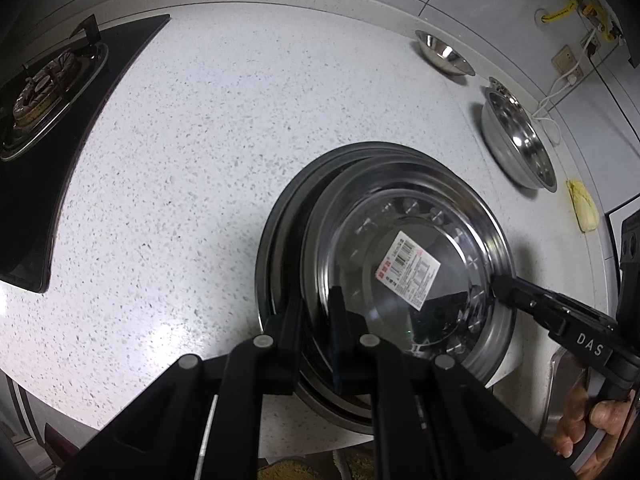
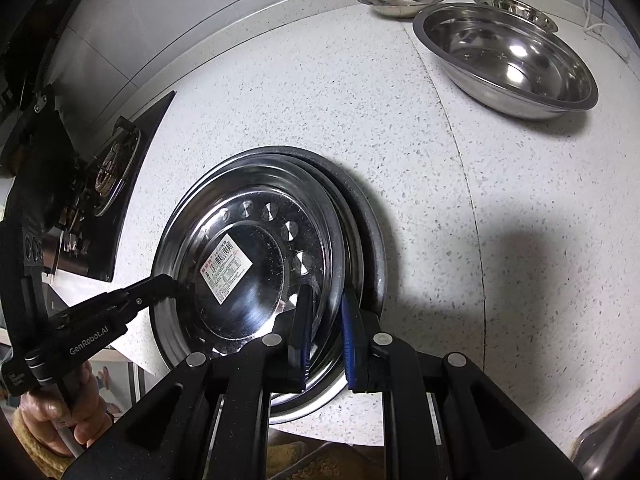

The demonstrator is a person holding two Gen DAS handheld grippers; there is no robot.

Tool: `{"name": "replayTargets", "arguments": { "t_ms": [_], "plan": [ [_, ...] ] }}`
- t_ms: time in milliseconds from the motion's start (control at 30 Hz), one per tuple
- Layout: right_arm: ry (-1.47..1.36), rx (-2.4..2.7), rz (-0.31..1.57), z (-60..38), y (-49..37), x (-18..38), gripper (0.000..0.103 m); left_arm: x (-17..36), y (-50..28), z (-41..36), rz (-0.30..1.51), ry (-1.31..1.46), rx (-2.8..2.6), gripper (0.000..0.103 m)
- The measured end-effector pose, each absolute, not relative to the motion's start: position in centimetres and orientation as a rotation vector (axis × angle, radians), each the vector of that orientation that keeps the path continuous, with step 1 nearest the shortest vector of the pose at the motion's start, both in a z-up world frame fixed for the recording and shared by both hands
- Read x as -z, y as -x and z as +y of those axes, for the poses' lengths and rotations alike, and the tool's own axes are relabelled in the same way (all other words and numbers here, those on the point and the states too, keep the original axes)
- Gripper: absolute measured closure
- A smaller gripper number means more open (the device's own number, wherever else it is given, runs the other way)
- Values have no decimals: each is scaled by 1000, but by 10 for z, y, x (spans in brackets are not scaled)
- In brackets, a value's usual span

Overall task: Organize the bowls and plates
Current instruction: 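Carry the small plate with both grippers and lower it onto the stack, then open both grippers to release the small plate on the stack, then move both grippers to the largest steel bowl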

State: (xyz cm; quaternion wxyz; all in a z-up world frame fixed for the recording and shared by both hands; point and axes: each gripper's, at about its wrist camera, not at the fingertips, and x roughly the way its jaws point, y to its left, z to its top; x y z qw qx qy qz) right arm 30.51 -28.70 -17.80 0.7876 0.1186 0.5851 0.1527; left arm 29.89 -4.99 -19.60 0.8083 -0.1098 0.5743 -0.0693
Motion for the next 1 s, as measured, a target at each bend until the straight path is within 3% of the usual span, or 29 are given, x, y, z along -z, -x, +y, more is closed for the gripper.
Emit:
{"name": "replayTargets", "arguments": {
  "t_ms": [467, 500, 567, 700, 767, 833, 900, 1000],
  "plan": [
    [-232, -319, 1233, -282, -303, 173, 90, 189, -291, -42, 1180, 249, 147, 90],
    [-231, -318, 1229, -282, -303, 171, 90, 186, -290, -40, 1168, 245, 151, 87],
    [-231, -317, 1217, -283, -302, 169, 90, 181, -289, -38, 1153, 245, 157, 74],
    [-238, -320, 1190, -287, -300, 161, 87, 165, -285, -31, 1096, 235, 128, 70],
    [-231, -314, 1164, -292, -298, 154, 68, 156, -284, -28, 1074, 255, 122, 70],
    [-223, -307, 1137, -296, -297, 147, 57, 148, -285, -28, 1064, 284, 131, 69],
    [-204, -293, 1099, -303, -297, 136, 54, 140, -287, -36, 1055, 299, 143, 66],
    [-184, -272, 1055, -315, -299, 121, 39, 130, -295, -57, 1054, 332, 175, 61]
  ]
}}
